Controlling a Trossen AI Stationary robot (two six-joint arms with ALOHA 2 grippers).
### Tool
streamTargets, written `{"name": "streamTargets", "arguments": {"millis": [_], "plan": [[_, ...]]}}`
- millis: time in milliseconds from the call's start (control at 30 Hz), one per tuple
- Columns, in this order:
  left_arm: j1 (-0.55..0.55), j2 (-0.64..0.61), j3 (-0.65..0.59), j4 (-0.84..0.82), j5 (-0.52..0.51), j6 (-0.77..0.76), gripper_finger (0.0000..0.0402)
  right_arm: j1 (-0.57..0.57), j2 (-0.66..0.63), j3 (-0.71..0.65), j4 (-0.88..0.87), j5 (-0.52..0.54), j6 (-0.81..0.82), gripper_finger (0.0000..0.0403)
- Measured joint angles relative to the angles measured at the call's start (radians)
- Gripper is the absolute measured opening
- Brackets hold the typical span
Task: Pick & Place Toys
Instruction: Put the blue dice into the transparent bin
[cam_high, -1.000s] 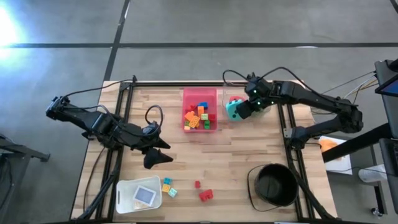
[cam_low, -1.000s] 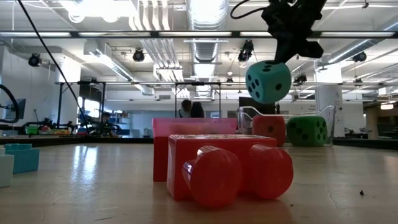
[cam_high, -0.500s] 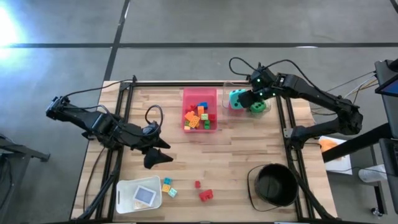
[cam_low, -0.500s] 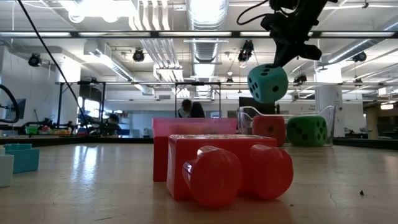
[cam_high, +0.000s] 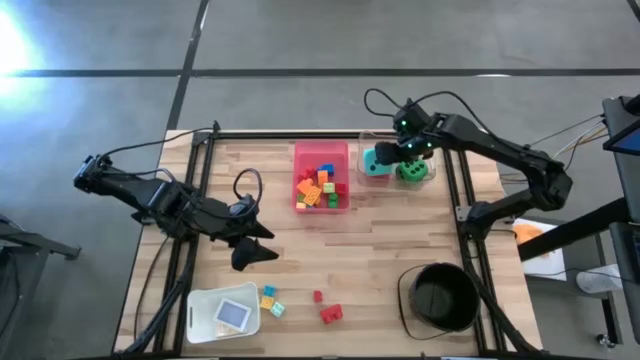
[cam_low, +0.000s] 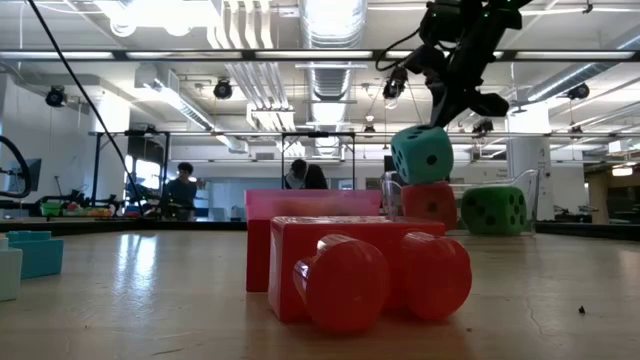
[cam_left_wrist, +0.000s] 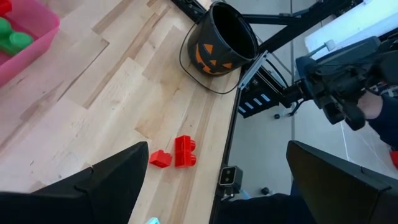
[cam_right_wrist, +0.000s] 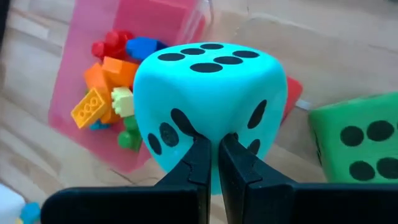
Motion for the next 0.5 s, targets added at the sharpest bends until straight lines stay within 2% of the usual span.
{"name": "streamTargets", "arguments": {"millis": [500], "plan": [[0.009, 0.000, 0.000, 0.000, -0.003, -0.003, 0.0388, -0.135, 0.035, 0.000, -0.014, -0.095, 0.038, 0.0008]]}}
